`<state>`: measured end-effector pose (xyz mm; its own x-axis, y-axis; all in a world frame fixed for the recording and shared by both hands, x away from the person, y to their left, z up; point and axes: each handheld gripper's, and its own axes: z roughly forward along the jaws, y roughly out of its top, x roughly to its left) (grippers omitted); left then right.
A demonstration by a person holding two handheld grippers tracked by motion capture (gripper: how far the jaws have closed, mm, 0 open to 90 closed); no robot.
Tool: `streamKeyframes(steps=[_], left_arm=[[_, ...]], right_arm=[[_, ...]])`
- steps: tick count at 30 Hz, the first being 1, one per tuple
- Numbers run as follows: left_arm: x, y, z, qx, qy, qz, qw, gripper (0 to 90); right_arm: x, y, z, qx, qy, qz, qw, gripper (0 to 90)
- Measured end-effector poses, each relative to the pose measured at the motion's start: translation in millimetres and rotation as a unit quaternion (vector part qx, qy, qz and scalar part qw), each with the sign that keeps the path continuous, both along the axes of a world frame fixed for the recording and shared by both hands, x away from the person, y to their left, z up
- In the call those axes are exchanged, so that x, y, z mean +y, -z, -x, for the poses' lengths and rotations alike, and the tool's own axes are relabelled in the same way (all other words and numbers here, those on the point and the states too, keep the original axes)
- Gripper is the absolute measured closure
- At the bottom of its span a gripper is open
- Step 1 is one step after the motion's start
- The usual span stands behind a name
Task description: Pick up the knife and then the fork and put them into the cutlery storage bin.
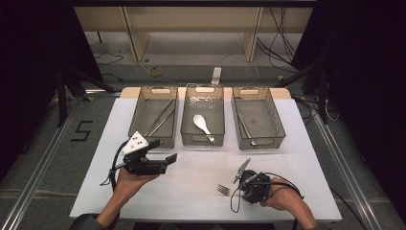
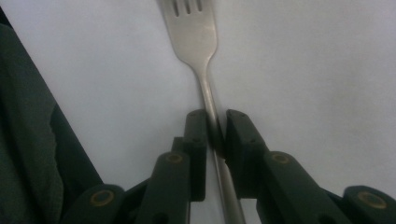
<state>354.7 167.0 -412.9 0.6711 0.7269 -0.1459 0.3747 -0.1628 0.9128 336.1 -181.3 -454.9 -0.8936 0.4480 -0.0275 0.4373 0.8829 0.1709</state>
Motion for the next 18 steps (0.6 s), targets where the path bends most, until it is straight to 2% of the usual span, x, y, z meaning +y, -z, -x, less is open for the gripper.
streamKeyframes(steps=[3, 9, 13, 18], left_arm=[[0.0, 0.0, 0.0, 0.0, 0.0, 0.0, 1.0, 15.5], [-0.1, 0.1, -0.1, 0.0, 0.0, 0.0, 1.0, 15.5], [-0.1, 0.0, -0.1, 0.0, 0.0, -0.001, 1.0, 15.5], [0.0, 0.1, -0.2, 0.0, 0.0, -0.001, 1.0, 15.5]], right_arm=[[0.5, 0.1, 0.8, 0.001, -0.006, 0.0, 1.0, 83.8], [1.5, -0.3, 1.8, -0.001, -0.016, 0.004, 0.9999, 84.9], [1.9, -0.3, 2.4, -0.007, -0.019, 0.003, 0.9998, 85.1], [1.7, -2.6, 0.7, -0.026, -0.009, 0.0, 0.9996, 85.3]])
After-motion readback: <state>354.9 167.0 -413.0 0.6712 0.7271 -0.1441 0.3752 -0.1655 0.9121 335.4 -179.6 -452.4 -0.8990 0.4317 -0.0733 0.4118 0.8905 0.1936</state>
